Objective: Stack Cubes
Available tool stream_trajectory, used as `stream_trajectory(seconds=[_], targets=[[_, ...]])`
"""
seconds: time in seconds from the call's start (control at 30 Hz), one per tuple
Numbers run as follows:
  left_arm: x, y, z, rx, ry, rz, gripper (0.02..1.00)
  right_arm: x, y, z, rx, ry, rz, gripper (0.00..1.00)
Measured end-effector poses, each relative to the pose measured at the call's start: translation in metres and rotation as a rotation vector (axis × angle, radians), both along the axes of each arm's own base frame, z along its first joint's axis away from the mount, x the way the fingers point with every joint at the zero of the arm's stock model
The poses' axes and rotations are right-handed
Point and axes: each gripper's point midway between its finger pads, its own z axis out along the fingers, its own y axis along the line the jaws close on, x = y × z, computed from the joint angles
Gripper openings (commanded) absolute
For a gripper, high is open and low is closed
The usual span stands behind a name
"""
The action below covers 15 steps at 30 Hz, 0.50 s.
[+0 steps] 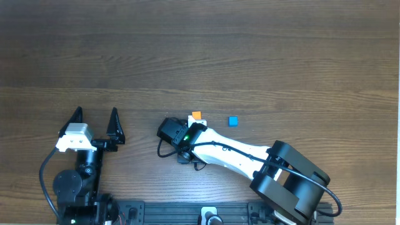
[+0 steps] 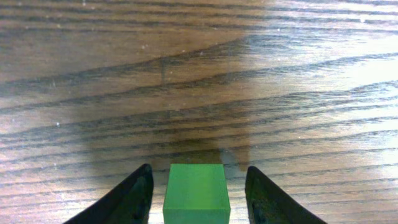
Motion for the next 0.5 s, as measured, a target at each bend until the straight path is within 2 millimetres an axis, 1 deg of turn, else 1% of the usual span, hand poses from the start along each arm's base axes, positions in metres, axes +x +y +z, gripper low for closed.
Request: stream_trajectory(seconds=[0.5], targets=[[0.0000, 0.0000, -0.0001, 0.000, 0.000, 0.000, 0.906, 0.0004, 0.0005, 0.0000, 0.002, -0.001, 0.000, 0.240]])
